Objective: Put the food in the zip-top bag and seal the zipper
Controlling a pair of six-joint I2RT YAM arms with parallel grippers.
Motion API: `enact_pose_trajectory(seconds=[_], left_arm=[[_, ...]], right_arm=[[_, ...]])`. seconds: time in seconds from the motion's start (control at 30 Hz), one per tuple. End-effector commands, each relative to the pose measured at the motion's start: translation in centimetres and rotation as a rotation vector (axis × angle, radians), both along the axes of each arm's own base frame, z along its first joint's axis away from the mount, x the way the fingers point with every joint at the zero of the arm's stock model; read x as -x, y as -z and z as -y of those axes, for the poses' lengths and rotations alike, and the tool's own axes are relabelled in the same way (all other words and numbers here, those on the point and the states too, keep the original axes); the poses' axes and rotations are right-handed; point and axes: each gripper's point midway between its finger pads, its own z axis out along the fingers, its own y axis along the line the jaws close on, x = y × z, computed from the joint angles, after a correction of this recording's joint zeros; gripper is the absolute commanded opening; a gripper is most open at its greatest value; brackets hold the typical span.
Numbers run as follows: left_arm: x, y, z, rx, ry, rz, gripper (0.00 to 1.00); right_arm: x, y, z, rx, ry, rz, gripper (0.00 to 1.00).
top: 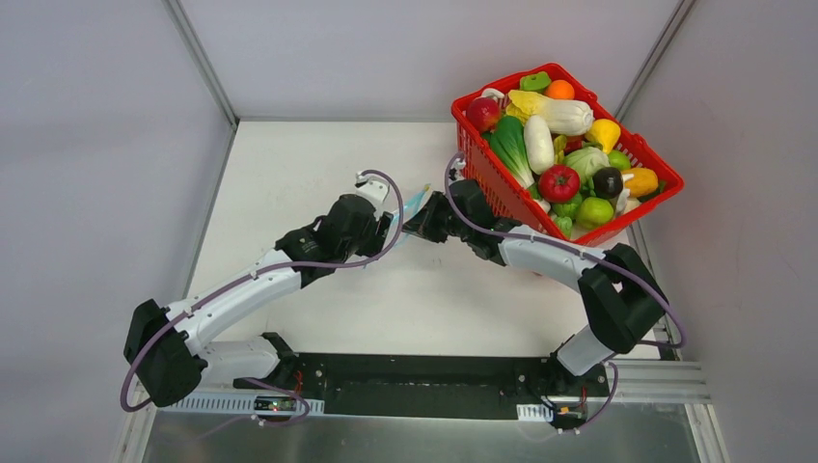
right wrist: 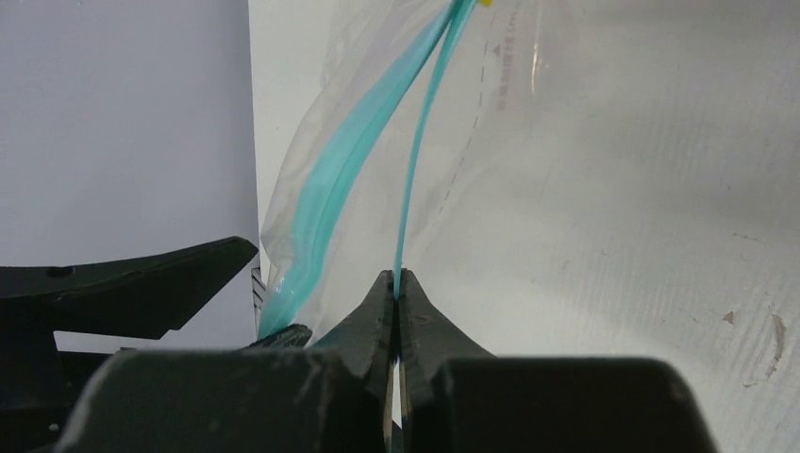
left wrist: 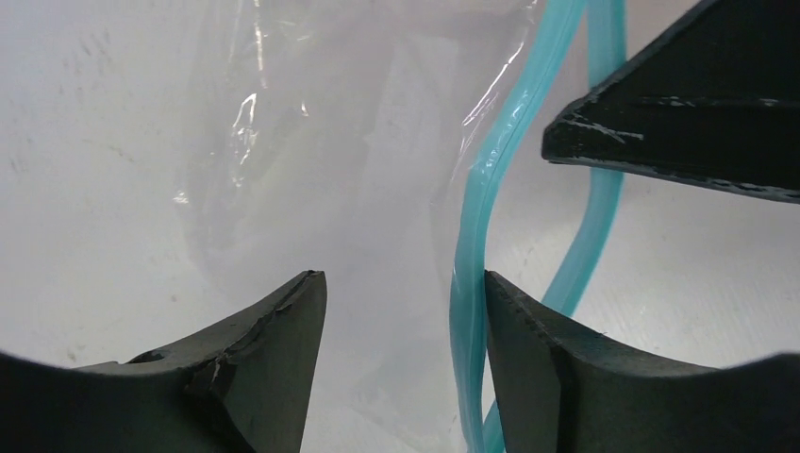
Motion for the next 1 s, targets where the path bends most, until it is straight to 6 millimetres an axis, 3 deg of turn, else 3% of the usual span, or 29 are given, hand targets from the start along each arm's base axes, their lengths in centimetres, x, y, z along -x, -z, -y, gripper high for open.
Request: enact_pose_trajectory(seconds=[0.0, 0.17, 0.43, 0.67, 0.97], left_arm=[[-1.2, -2.3, -1.4, -0.067, -0.065, 0.089, 0.62], [-1.4, -3.7, -1.8, -0.030, -0.096, 0.135, 0.60], [-1.9, -2.7, -0.9, -0.033, -0.080, 0.113, 0.63], [-1.1, -2.9, 4.2, 0.070, 0.129, 0.055, 0.67], [-1.5, -0.2, 3.7, -0.048, 0.115, 0.042, 0.68]], right_arm=[[-0.1, -4.4, -0.2, -0.044, -0.025, 0.117, 0.00], [-0.1, -3.9, 0.3, 0.004, -0.023, 0.125, 0.00], [0.3, -4.0, 0.1, -0.004, -0.046, 0.125, 0.00], [0.1, -4.4, -0.5, -0.036, -0.037, 0.116, 0.00], [-0.3, -4.9, -0.6, -0.097, 0.009, 0.095, 0.00]])
